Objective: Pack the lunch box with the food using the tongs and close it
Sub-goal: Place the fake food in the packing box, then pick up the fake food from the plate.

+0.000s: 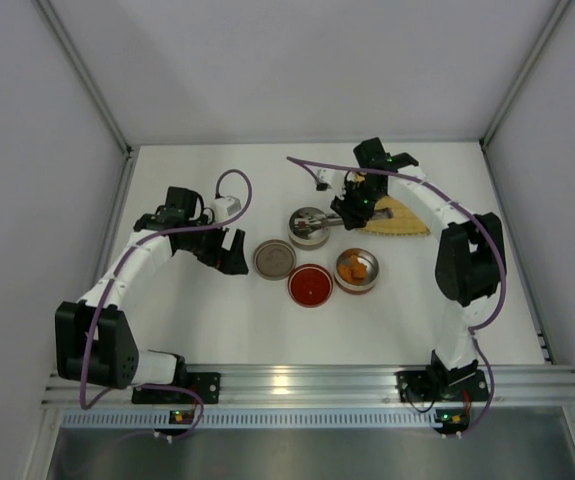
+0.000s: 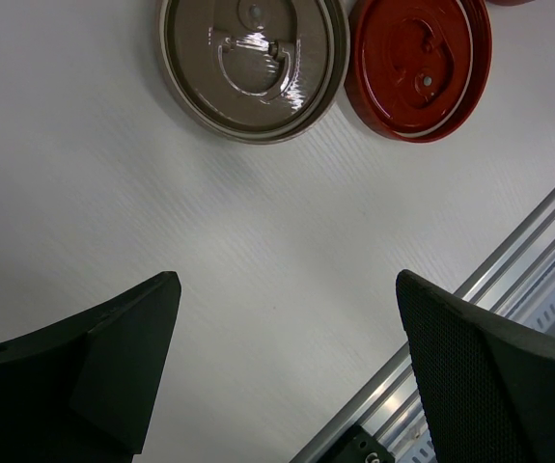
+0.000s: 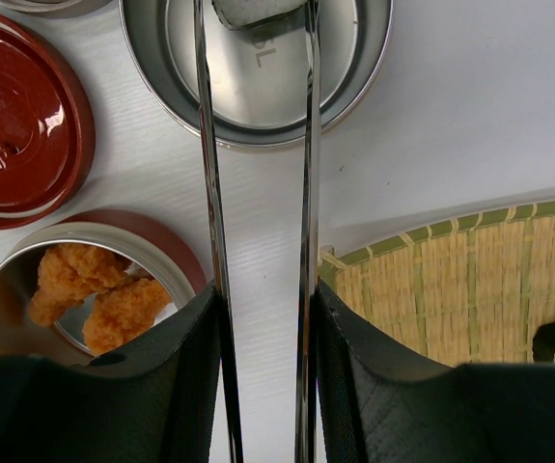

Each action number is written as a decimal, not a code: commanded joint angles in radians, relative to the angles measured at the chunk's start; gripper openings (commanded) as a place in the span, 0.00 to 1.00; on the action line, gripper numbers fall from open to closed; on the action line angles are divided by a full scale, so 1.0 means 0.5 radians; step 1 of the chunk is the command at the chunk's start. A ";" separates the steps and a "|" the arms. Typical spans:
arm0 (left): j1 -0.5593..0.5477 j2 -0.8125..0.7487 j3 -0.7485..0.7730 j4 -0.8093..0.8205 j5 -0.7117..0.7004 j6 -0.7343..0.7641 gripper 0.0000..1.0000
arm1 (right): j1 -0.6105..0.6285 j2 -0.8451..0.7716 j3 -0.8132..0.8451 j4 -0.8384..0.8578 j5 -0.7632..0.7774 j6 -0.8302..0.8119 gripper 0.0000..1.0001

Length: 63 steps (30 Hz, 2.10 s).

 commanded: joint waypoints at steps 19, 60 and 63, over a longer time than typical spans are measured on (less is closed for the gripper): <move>0.011 -0.011 0.011 0.051 -0.009 0.023 0.98 | 0.071 0.054 0.015 0.055 -0.078 -0.040 0.34; 0.011 -0.005 0.024 0.033 -0.022 0.035 0.98 | -0.073 -0.133 0.236 -0.083 -0.047 -0.154 0.47; 0.011 -0.011 0.021 0.030 -0.022 0.035 0.98 | -0.097 -0.170 0.242 -0.098 -0.078 -0.151 0.46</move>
